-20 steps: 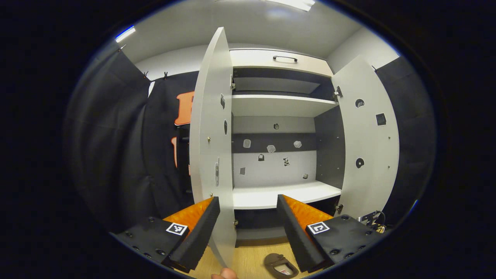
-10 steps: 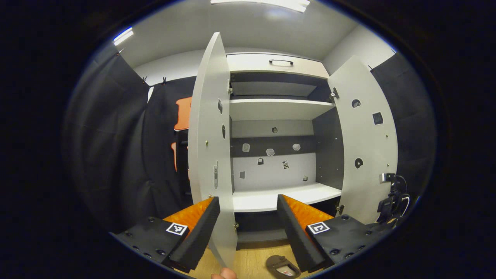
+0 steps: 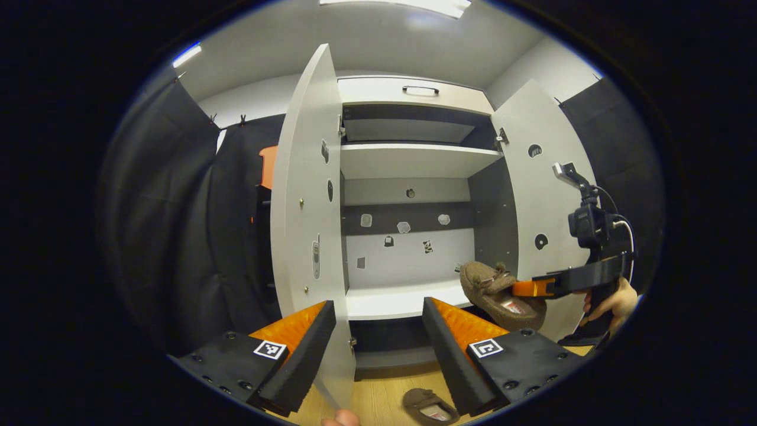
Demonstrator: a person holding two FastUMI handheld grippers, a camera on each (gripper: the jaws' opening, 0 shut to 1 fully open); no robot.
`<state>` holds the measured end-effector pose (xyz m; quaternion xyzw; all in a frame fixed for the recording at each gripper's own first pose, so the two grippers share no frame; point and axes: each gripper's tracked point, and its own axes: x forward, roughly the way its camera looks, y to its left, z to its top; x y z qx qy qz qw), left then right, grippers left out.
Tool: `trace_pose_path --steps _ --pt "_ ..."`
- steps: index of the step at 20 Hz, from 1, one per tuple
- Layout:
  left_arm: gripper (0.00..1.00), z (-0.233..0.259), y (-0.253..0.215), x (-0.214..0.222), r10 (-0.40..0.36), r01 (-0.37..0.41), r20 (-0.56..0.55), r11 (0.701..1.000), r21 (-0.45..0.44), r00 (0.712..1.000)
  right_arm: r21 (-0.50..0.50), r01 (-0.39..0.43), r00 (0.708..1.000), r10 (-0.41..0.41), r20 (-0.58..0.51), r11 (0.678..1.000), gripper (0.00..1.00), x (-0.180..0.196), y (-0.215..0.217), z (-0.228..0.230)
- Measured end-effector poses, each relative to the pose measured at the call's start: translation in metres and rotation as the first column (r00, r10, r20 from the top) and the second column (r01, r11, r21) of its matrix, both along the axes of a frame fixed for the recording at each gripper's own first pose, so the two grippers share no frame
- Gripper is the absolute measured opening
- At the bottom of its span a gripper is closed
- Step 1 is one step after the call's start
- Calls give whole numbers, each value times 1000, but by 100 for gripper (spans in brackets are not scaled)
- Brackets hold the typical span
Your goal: Grab one shoe with the right hand and put it into the shoe cabinet, grab the other shoe with the left hand and put it into the shoe cabinet; then close the right door with the right hand and the left door with the left hand.
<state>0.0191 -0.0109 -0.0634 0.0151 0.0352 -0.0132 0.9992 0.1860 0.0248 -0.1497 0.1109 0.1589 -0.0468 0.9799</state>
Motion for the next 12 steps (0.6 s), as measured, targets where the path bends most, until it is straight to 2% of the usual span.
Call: trace_pose_path --steps 6,12 --pt "96 -8 3 11 4 -4 3 1000 17 1000 -13 31 1000 -31 -4 999 0 91 -3 27" --pt "98 -15 7 23 -1 1 -5 1000 17 1000 -4 37 999 -37 -37 999 0 175 6 20"
